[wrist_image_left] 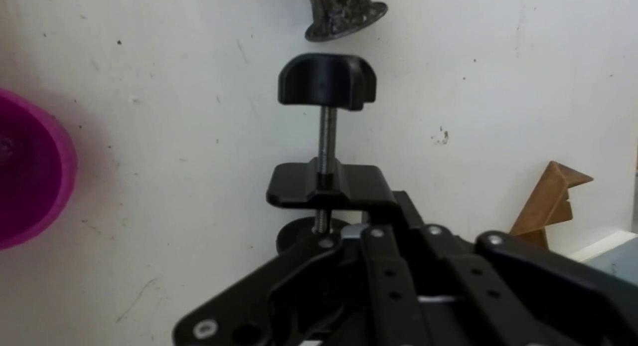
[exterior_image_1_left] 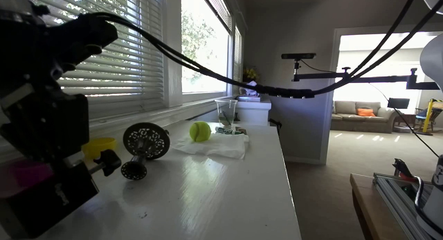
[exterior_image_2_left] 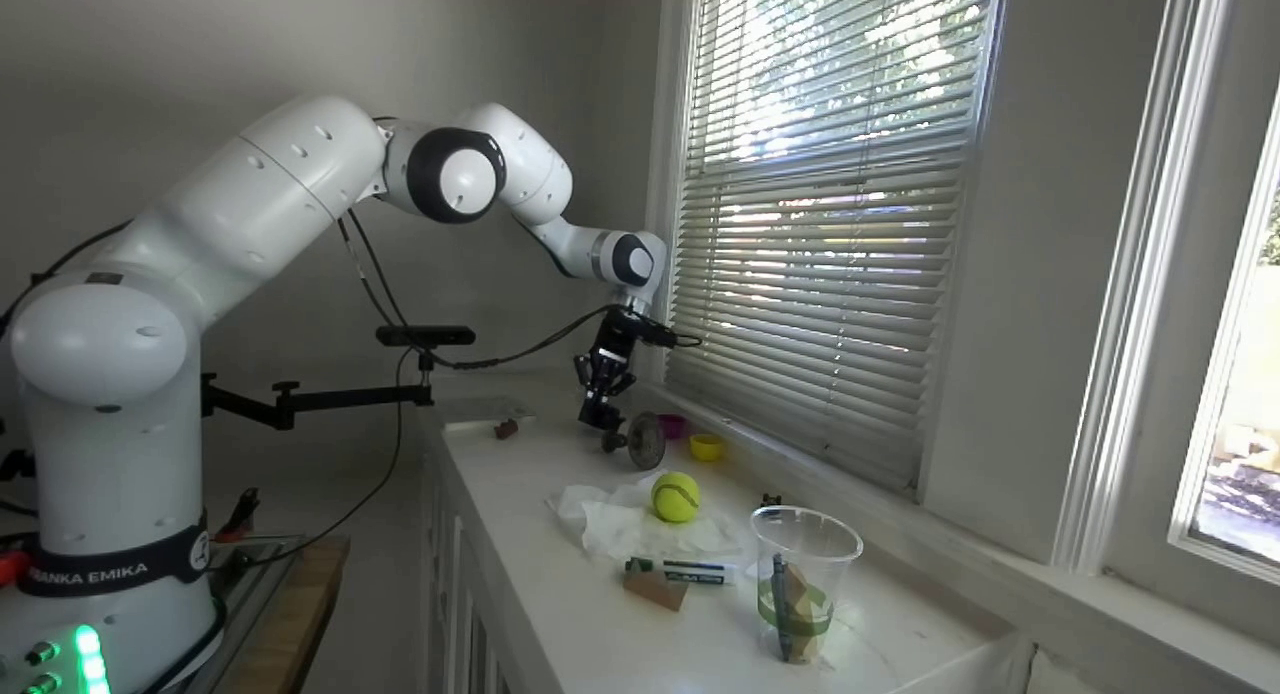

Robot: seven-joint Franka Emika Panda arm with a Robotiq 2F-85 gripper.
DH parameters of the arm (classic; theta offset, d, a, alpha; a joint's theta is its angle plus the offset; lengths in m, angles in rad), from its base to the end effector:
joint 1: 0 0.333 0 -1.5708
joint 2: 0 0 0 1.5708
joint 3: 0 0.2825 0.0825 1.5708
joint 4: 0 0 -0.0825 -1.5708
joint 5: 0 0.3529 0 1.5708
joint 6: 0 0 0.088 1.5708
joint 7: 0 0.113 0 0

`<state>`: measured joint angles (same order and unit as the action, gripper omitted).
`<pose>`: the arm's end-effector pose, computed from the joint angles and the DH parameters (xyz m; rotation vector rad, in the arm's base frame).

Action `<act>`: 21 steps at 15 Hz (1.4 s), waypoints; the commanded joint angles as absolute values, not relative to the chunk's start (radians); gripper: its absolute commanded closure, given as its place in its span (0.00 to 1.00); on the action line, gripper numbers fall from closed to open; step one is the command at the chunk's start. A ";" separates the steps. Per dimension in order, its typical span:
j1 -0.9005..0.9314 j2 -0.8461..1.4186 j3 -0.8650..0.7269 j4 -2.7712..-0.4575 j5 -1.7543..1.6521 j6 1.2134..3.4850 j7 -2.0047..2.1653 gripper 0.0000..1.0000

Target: Move the black object to the left

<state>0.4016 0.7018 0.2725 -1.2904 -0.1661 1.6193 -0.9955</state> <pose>0.5336 0.3593 0.2997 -2.0211 -2.2458 0.5192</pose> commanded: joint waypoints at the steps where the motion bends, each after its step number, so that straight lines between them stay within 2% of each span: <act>1: 0.424 0.735 0.287 -1.232 -0.193 1.564 -1.009 0.98; 2: 0.406 0.710 0.286 -1.278 -0.173 1.602 -0.993 0.92; 5: 0.415 0.712 0.288 -1.273 -0.174 1.593 -0.993 0.92; 6: 0.422 0.707 0.276 -1.281 -0.167 1.598 -0.998 0.98; 9: 0.425 0.703 0.275 -1.282 -0.166 1.598 -0.985 0.98; 10: 0.425 0.700 0.275 -1.286 -0.166 1.598 -0.985 0.70; 12: 0.424 0.693 0.277 -1.291 -0.166 1.598 -0.989 0.61; 19: 0.411 0.619 0.273 -1.347 -0.168 1.589 -0.982 0.11; 21: 0.403 0.587 0.265 -1.374 -0.167 1.593 -0.967 0.01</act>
